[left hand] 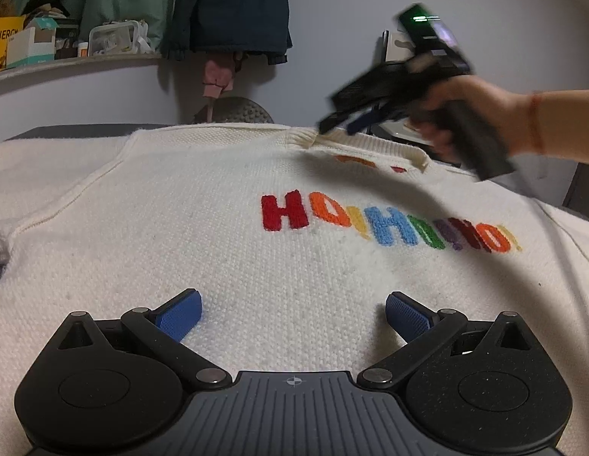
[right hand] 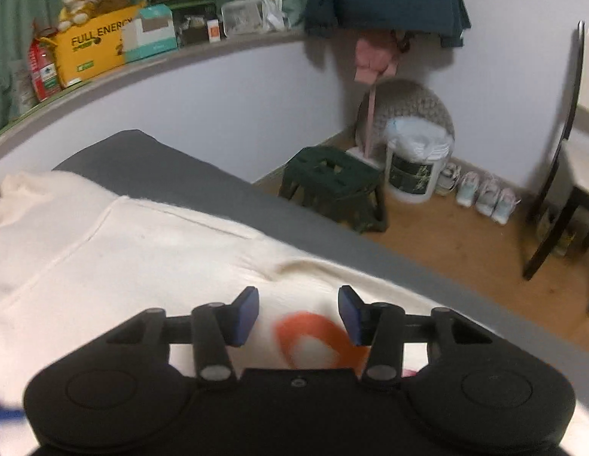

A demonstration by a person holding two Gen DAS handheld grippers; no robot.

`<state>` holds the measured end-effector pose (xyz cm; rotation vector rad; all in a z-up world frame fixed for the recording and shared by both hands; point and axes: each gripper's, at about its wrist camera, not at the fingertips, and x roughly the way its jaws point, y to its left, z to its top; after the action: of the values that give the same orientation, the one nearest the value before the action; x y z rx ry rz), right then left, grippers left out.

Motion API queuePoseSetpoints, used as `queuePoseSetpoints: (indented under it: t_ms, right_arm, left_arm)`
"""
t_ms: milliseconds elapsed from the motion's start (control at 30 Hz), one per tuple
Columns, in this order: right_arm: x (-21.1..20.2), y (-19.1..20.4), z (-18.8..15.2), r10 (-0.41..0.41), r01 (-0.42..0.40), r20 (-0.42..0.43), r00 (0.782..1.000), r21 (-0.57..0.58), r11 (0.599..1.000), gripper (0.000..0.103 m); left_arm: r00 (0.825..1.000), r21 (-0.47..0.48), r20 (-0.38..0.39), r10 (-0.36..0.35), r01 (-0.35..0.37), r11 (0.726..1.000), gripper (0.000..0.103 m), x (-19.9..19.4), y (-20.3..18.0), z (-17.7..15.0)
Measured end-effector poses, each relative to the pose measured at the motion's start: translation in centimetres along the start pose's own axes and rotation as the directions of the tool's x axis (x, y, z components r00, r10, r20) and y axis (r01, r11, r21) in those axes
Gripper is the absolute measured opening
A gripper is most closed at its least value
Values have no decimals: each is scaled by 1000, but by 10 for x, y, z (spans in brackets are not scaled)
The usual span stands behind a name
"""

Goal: Fold clothes

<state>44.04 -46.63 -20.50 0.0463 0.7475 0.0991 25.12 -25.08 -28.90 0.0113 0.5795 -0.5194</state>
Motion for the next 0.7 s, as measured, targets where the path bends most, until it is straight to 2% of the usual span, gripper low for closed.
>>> queuePoseSetpoints:
  t_ms: [100, 167, 200, 267, 333, 433, 467, 500, 567, 600, 633, 700]
  right_arm:
    - [27, 6, 6, -54, 54, 2, 999, 82, 995, 45]
    - [47, 0, 9, -33, 38, -36, 999, 155, 987, 21]
    - [51, -3, 10, -2, 9, -36, 999, 203, 979, 4]
    - [53, -13, 15, 9, -10, 5, 1000, 307, 952, 3]
    - [56, -26, 19, -25, 12, 26, 999, 414, 910, 3]
    - [75, -41, 13, -74, 88, -48, 996, 501, 861, 3]
    - [77, -44, 8, -75, 90, -51, 996, 528, 845, 1]
    - [74, -47, 2, -66, 71, -29, 997, 559, 826, 3]
    - [61, -54, -6, -36, 22, 10, 999, 604, 797, 14]
    - [47, -57, -10, -23, -5, 37, 999, 612, 791, 31]
    - [32, -59, -15, -19, -18, 55, 998, 604, 797, 44]
    - [-6, -63, -31, -30, -21, 80, 996, 576, 817, 49]
  left_arm:
    - [1000, -7, 3, -5, 5, 1000, 103, -1, 1, 0]
    - [1000, -10, 5, -8, 8, 1000, 103, -1, 2, 0]
    - [1000, -13, 6, -9, 9, 1000, 103, -2, 2, 0]
    - [1000, -22, 9, -14, 14, 1000, 103, -3, 3, 0]
    - [1000, -31, 11, -15, 15, 999, 103, -3, 4, -1]
    - [1000, -16, 4, -1, 1, 1000, 103, -1, 1, -1]
    - [1000, -9, -1, 5, -5, 1000, 103, -1, 0, -1]
    - [1000, -2, -5, 11, -11, 1000, 103, 0, -2, 0]
    - [1000, 11, -14, 23, -23, 1000, 103, 1, -4, 1]
    - [999, 18, -18, 30, -29, 999, 103, 1, -5, 1]
    - [999, 24, -23, 37, -37, 999, 103, 2, -6, 2]
    - [998, 32, -34, 49, -48, 998, 103, 0, -7, 4]
